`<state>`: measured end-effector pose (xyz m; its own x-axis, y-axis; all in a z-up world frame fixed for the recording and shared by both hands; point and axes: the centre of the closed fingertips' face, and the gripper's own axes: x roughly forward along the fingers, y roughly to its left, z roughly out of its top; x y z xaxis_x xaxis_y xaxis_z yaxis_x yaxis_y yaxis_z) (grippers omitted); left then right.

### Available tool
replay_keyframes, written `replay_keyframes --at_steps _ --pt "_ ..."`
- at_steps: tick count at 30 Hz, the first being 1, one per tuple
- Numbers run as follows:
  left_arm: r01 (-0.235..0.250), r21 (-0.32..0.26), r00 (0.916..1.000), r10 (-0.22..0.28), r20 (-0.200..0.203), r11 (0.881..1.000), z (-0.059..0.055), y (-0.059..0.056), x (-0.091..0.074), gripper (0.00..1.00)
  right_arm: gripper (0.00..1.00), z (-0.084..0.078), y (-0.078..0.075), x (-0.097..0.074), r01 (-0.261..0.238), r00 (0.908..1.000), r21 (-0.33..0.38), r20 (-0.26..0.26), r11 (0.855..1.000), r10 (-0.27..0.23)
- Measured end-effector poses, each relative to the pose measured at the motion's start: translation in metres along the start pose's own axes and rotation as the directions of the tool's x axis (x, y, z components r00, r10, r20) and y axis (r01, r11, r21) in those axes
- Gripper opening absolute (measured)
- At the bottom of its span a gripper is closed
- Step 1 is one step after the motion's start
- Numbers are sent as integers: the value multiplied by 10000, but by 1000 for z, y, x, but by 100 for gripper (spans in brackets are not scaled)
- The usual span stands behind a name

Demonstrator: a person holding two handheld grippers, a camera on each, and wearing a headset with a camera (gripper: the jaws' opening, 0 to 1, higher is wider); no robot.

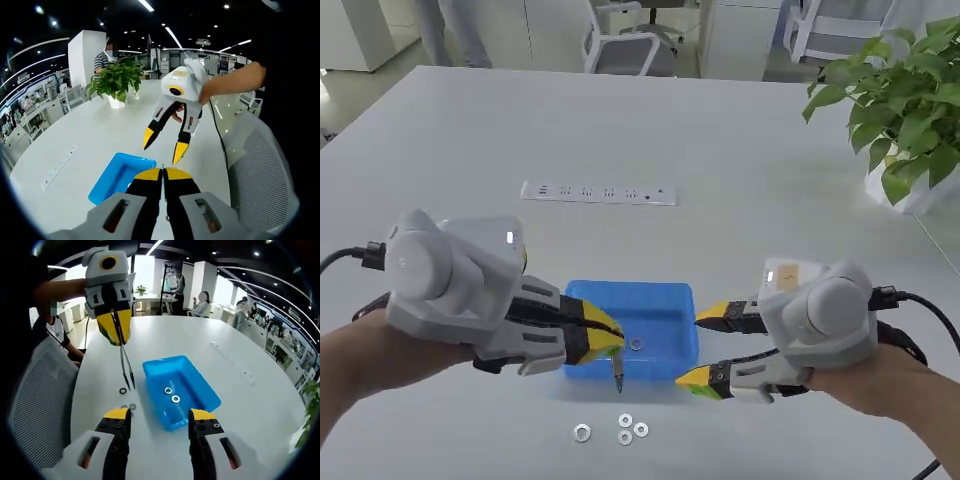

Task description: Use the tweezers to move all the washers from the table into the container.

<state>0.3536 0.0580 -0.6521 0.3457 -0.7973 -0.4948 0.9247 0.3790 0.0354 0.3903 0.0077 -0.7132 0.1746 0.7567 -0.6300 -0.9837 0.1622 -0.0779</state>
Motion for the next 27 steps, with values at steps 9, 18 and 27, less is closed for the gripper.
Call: replay_keyframes --at_steps 9,18,27 --pt "-76 -59 9999 75 -121 10000 -14 -9 -4 5 56 -3 8 1 116 9999 323 97 9994 -119" --pt "-188 -189 9996 184 -219 9996 -26 -18 -9 5 66 -9 13 4 292 9996 554 41 9980 -294" --pt "-242 -229 9994 236 -260 9994 -36 -23 -13 5 75 -10 15 6 468 9988 812 129 9956 -480"
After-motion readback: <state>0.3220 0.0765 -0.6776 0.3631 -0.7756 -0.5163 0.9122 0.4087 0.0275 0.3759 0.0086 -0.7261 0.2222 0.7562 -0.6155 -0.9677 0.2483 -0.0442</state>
